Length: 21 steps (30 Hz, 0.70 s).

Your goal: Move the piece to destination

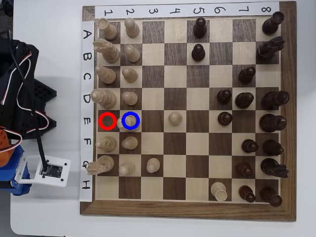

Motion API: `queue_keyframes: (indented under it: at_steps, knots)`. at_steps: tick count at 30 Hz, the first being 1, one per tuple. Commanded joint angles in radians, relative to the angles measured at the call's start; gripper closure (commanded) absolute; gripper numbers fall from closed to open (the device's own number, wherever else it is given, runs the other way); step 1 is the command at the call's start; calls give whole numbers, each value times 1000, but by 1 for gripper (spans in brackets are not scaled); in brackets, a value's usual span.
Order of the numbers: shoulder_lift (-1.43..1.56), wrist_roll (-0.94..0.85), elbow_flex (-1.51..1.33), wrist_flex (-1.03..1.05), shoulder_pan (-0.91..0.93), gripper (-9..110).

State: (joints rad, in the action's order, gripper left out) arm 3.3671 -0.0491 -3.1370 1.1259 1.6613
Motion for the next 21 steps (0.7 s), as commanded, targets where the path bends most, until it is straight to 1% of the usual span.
queue_keyframes:
  at_steps: [1, 21]
  knots:
    - [60, -26, 6, -54, -21, 101]
    - [60, -12, 6, -54, -8, 101]
